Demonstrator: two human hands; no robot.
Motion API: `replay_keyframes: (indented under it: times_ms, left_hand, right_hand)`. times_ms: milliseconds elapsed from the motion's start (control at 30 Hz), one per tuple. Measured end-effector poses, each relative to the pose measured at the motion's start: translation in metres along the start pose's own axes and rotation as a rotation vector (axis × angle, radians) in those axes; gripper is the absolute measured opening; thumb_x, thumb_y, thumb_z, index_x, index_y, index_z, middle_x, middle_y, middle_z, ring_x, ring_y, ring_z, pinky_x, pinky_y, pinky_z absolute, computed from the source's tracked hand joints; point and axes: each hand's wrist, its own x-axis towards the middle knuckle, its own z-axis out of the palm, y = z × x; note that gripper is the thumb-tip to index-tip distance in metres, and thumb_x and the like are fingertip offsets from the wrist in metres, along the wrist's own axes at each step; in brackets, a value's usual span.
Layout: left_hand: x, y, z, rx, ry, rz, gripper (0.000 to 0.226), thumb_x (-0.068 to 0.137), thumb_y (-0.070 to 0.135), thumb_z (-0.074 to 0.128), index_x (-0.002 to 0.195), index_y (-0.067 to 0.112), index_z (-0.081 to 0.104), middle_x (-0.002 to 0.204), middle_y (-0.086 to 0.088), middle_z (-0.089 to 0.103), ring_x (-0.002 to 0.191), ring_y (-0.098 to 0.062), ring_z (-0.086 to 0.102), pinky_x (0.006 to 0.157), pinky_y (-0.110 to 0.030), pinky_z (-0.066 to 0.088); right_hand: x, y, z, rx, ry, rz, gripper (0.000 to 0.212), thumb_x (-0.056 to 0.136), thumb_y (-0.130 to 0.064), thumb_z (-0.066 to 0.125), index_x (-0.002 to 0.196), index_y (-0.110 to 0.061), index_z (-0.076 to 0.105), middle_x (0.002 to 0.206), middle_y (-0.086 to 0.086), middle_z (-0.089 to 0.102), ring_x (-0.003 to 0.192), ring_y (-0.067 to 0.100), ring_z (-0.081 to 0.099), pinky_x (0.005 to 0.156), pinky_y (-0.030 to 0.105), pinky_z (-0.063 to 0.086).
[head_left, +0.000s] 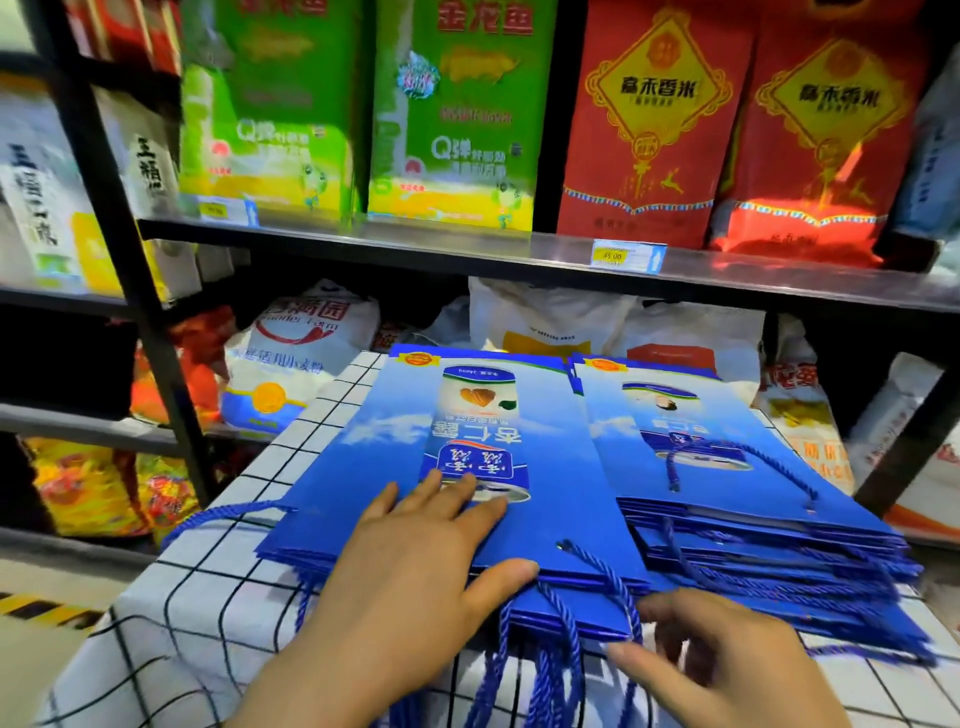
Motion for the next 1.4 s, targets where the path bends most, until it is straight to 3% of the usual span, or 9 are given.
replay_keyframes:
  times_ms: [67, 167, 367, 467, 600, 800, 1000, 1233, 1400]
  left_hand:
    - [-0.001, 0.0, 0.0, -0.005, -0.009, -0.011, 0.068, 0.081, 0.074, 0.016, 0.143, 0.044, 0.013, 0.155, 0.015, 0.004, 0.143, -0.008, -0.001, 0.114, -0.034, -0.001]
    - [0.0, -0.001, 0.0, -0.002, 0.003, -0.017, 0.064, 0.084, 0.069, 0.02, 0.143, 0.044, 0.013, 0.155, 0.014, 0.004, 0.143, -0.009, -0.002, 0.115, -0.034, -0.002]
    - [-0.011, 0.007, -0.001, -0.57, 0.336, 0.135, 0.047, 0.075, 0.064, 0.027, 0.105, 0.042, 0.055, 0.111, 0.025, 0.057, 0.108, 0.005, 0.048, 0.104, -0.027, 0.029]
    - [-0.022, 0.018, -0.006, -0.753, 0.335, 0.246, 0.034, 0.071, 0.061, 0.044, 0.089, 0.035, 0.058, 0.096, 0.021, 0.061, 0.101, 0.004, 0.053, 0.097, -0.023, 0.03]
    - [-0.029, 0.019, 0.007, -0.458, 0.38, 0.308, 0.03, 0.071, 0.055, 0.047, 0.078, 0.029, 0.06, 0.105, 0.024, 0.052, 0.112, 0.008, 0.042, 0.101, -0.026, 0.02]
    - [-0.035, -0.018, -0.031, -0.702, 0.355, 0.079, 0.041, 0.064, 0.063, 0.045, 0.073, 0.025, 0.058, 0.062, 0.011, 0.059, 0.058, -0.004, 0.052, 0.053, -0.014, 0.035]
    - [-0.025, -0.05, -0.052, -0.693, 0.373, -0.038, 0.046, 0.082, 0.055, 0.052, 0.056, 0.017, 0.056, 0.038, 0.006, 0.045, 0.036, -0.006, 0.037, 0.039, -0.016, 0.029]
    - [0.004, -0.039, -0.059, -1.017, 0.344, 0.002, 0.047, 0.092, -0.003, 0.041, 0.122, 0.033, 0.046, 0.049, 0.006, 0.049, 0.041, -0.003, 0.041, 0.045, -0.012, 0.035]
    - [-0.002, -0.03, -0.056, -0.862, 0.357, 0.126, 0.073, 0.086, 0.002, 0.057, 0.117, 0.058, 0.022, 0.062, 0.0, 0.066, 0.054, -0.011, 0.062, 0.051, -0.018, 0.046]
  right_hand:
    - [-0.006, -0.002, 0.003, 0.17, -0.04, 0.012, 0.062, 0.026, -0.096, 0.041, 0.065, -0.05, 0.056, 0.066, -0.029, 0.056, 0.058, -0.004, 0.053, 0.057, 0.009, 0.038]
    - [-0.015, -0.016, 0.0, 0.36, -0.021, 0.031, 0.026, 0.068, -0.04, 0.077, 0.058, -0.022, 0.061, 0.049, -0.007, 0.058, 0.042, 0.004, 0.049, 0.048, 0.01, 0.036]
    - [-0.005, -0.047, -0.014, 1.045, -0.034, 0.18, 0.008, 0.071, 0.013, 0.057, 0.069, 0.008, 0.052, 0.045, 0.025, 0.056, 0.028, 0.024, 0.048, 0.026, 0.021, 0.033]
    - [0.004, -0.059, -0.01, 1.211, 0.016, 0.168, 0.019, 0.057, -0.004, 0.06, 0.074, 0.003, 0.056, 0.045, 0.016, 0.058, 0.029, 0.018, 0.05, 0.028, 0.02, 0.038]
    - [0.009, -0.067, -0.006, 1.294, 0.105, 0.161, 0.023, 0.058, -0.013, 0.06, 0.078, -0.003, 0.057, 0.048, 0.008, 0.06, 0.034, 0.012, 0.053, 0.033, 0.018, 0.043]
    - [0.02, -0.048, -0.013, 1.345, 0.256, 0.179, 0.007, 0.075, -0.01, 0.061, 0.081, -0.008, 0.057, 0.045, 0.003, 0.056, 0.039, 0.01, 0.058, 0.038, 0.015, 0.047]
    - [0.025, -0.048, -0.014, 1.33, 0.279, 0.19, 0.011, 0.088, -0.015, 0.053, 0.093, -0.007, 0.058, 0.05, 0.003, 0.063, 0.039, 0.008, 0.057, 0.036, 0.016, 0.044]
    - [0.029, -0.096, 0.003, 0.573, 0.056, -0.123, 0.036, 0.084, -0.027, 0.061, 0.049, -0.017, 0.06, 0.038, -0.007, 0.053, 0.031, 0.004, 0.04, 0.04, 0.011, 0.031]
    - [0.05, -0.121, 0.016, 0.847, -0.1, -0.121, 0.028, 0.088, -0.023, 0.056, 0.062, -0.02, 0.065, 0.058, -0.004, 0.057, 0.037, 0.004, 0.038, 0.036, 0.011, 0.029]
